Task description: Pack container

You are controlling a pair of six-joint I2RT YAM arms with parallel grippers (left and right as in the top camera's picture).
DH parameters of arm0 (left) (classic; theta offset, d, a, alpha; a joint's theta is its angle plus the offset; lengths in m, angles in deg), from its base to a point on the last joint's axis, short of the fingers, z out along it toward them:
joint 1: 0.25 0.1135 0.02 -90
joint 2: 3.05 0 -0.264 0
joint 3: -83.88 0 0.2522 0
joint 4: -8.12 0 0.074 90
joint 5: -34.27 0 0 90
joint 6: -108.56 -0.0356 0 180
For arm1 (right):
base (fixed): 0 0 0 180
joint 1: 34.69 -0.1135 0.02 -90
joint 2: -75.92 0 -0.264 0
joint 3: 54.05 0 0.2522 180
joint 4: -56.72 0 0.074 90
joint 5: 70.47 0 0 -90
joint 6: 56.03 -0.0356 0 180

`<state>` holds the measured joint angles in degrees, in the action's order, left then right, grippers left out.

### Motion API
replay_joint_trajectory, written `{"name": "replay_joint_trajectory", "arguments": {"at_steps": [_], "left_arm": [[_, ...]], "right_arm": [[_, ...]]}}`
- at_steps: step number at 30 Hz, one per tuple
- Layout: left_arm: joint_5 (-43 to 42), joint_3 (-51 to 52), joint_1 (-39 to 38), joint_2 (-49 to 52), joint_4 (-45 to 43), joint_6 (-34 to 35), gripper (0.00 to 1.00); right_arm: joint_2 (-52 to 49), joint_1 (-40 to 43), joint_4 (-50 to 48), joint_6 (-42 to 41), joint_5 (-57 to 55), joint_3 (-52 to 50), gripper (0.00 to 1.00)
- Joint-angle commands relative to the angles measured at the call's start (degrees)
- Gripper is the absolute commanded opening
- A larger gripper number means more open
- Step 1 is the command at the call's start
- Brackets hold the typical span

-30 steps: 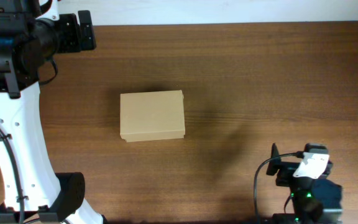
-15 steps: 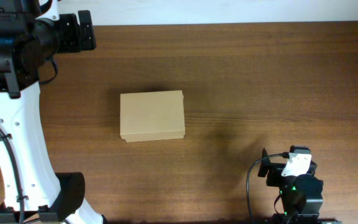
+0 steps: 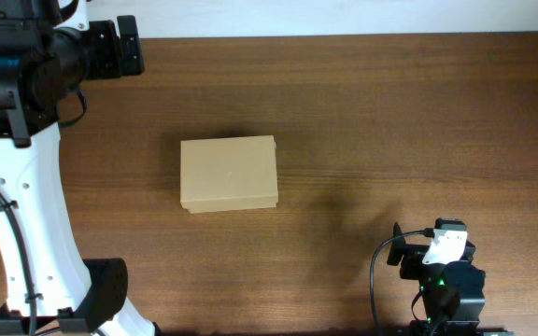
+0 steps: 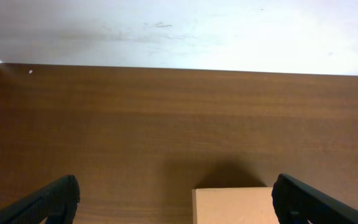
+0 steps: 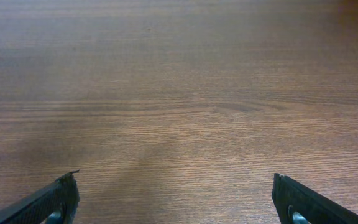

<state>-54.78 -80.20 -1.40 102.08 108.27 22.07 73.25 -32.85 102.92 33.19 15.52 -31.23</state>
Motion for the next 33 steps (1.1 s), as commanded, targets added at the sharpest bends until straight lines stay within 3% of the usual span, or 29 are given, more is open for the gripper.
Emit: {"name": "replay_joint_trajectory", "arguments": {"at_steps": [1, 10, 17, 20, 33], "left_arm": [[0.4, -0.5, 0.2, -0.2, 0.0, -0.1, 1.00], [0.4, 3.1, 0.2, -4.1, 0.0, -0.1, 1.00], [1.7, 27.1, 0.2, -22.5, -1.4, -0.8, 1.00], [5.5, 40.3, 0.2, -32.4, -10.9, -1.6, 1.00], [5.6, 91.8, 0.0, -72.3, -50.8, -1.6, 0.99]], "right_arm": [[0.6, 0.5, -0.3, 0.3, 0.3, -0.5, 0.99], [0.6, 0.5, -0.3, 0.3, 0.3, -0.5, 0.99], [0.6, 0.5, -0.3, 0.3, 0.3, -0.5, 0.99], [0.6, 0.5, -0.3, 0.3, 0.3, -0.5, 0.99], [0.6, 0.5, -0.3, 0.3, 0.3, -0.5, 0.99]]}}
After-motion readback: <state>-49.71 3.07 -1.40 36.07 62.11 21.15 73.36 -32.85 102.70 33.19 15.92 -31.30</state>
